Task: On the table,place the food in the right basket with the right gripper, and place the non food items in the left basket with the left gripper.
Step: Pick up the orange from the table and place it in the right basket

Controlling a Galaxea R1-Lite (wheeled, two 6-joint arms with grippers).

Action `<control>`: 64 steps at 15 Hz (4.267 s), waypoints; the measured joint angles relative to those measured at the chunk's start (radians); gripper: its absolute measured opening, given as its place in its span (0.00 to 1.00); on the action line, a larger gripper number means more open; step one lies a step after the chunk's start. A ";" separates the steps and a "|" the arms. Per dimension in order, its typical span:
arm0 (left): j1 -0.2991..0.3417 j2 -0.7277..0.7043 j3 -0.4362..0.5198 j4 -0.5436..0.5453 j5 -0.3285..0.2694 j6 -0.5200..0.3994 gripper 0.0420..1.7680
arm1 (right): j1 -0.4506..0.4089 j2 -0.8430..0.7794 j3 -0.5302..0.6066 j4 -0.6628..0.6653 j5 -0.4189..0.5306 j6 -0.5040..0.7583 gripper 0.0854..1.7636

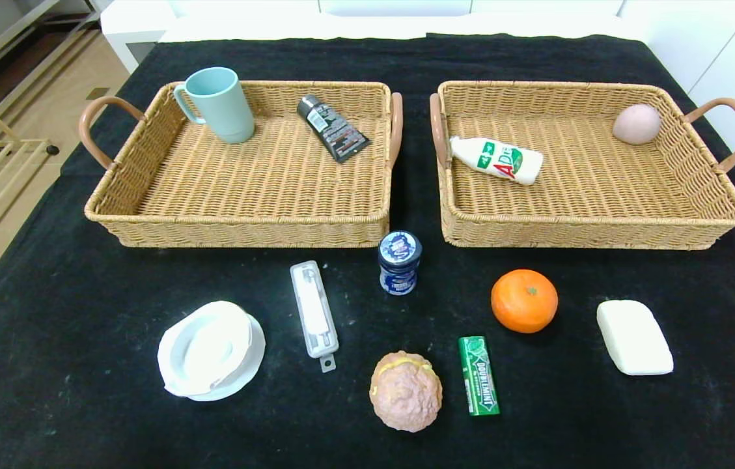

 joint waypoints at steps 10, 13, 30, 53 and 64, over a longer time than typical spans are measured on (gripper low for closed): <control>-0.082 0.326 -0.401 0.003 -0.124 -0.068 0.97 | 0.100 0.277 -0.368 -0.021 0.001 0.089 0.97; -0.158 0.506 -0.526 -0.026 -0.203 0.007 0.97 | 0.157 0.405 -0.424 -0.105 0.002 0.080 0.97; -0.581 1.029 -0.786 -0.033 -0.363 0.079 0.97 | 0.316 0.779 -0.570 -0.155 0.126 0.002 0.97; -0.592 0.967 -0.692 -0.041 -0.357 0.082 0.97 | 0.366 1.079 -0.718 0.000 -0.184 0.005 0.97; -0.589 0.950 -0.693 -0.042 -0.355 0.082 0.97 | 0.530 1.354 -1.058 0.158 -0.235 0.076 0.97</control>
